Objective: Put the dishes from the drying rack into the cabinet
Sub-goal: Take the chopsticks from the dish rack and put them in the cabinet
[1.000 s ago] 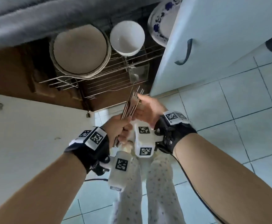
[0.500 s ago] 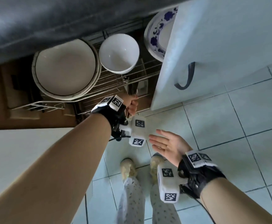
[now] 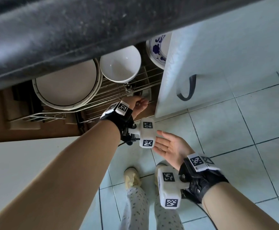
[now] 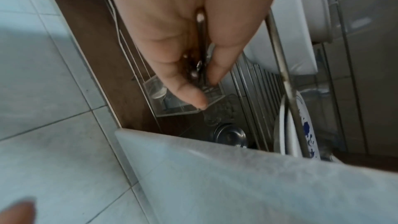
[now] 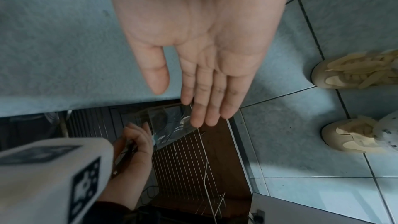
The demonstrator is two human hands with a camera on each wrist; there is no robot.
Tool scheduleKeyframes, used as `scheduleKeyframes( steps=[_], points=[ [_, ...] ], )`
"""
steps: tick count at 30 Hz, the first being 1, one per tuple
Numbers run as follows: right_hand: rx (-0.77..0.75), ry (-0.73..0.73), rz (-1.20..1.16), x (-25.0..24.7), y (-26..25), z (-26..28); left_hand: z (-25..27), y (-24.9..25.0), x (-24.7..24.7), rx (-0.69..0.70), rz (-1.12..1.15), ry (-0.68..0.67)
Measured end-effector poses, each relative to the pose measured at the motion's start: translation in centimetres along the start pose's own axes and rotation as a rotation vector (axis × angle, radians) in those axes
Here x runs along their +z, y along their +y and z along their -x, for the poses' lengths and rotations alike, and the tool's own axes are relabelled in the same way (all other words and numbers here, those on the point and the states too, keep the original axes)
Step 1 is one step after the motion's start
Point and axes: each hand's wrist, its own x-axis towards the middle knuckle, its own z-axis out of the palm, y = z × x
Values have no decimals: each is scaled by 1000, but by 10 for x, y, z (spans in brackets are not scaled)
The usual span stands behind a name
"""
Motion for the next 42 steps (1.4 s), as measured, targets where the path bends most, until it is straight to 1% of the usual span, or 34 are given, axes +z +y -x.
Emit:
scheduleKeyframes(
  steps=[1, 3, 5, 7, 9, 12, 14, 17, 19, 21, 24, 27, 30, 32, 33, 34, 36, 37, 39, 40, 42],
  points=[
    [-1, 4, -3, -2, 0, 0, 2, -1, 2, 12, 72, -6],
    [-2, 15, -3, -6, 2, 1, 5, -1, 4, 33, 140, -35],
    [-5, 30, 3, -9, 3, 3, 8, 0, 3, 38, 143, -55],
    [-10, 40, 3, -10, 4, 7, 13, 1, 0, 24, 132, -37],
    [-13, 40, 15, -6, 4, 14, 27, -2, -6, 15, 72, -16],
    [-31, 27, 83, 8, 2, 33, 60, -11, -21, 4, -36, -15],
    [-42, 1, 129, 22, 0, 50, 91, -17, -35, 3, -45, -27],
    [-43, -60, 179, 46, -3, 78, 147, -23, -54, 63, -49, -4],
    [-54, -101, 265, 66, 0, 97, 190, -24, -67, 140, -89, 20],
    [-98, -117, 401, 87, 7, 118, 233, -25, -82, 240, -145, 57],
    [-205, -153, 675, 120, 29, 152, 298, -23, -113, 421, -225, 120],
    [-333, -178, 905, 153, 65, 188, 362, -18, -154, 633, -314, 194],
    [-352, -256, 1023, 181, 116, 215, 419, -13, -203, 833, -391, 345],
    [-330, -307, 1102, 200, 156, 228, 451, -16, -240, 915, -390, 467],
    [-320, -328, 1136, 210, 177, 233, 464, -22, -260, 919, -413, 535],
    [-323, -355, 1171, 219, 198, 240, 476, -30, -278, 893, -470, 603],
    [-367, -439, 1250, 235, 234, 252, 490, -56, -317, 758, -613, 694],
    [-394, -490, 1291, 242, 250, 257, 495, -70, -333, 653, -642, 694],
    [-426, -585, 1392, 250, 276, 263, 499, -97, -354, 472, -576, 592],
    [-433, -620, 1452, 253, 286, 266, 499, -106, -360, 431, -535, 547],
    [-438, -652, 1583, 255, 301, 266, 496, -114, -368, 438, -531, 553]
  ],
)
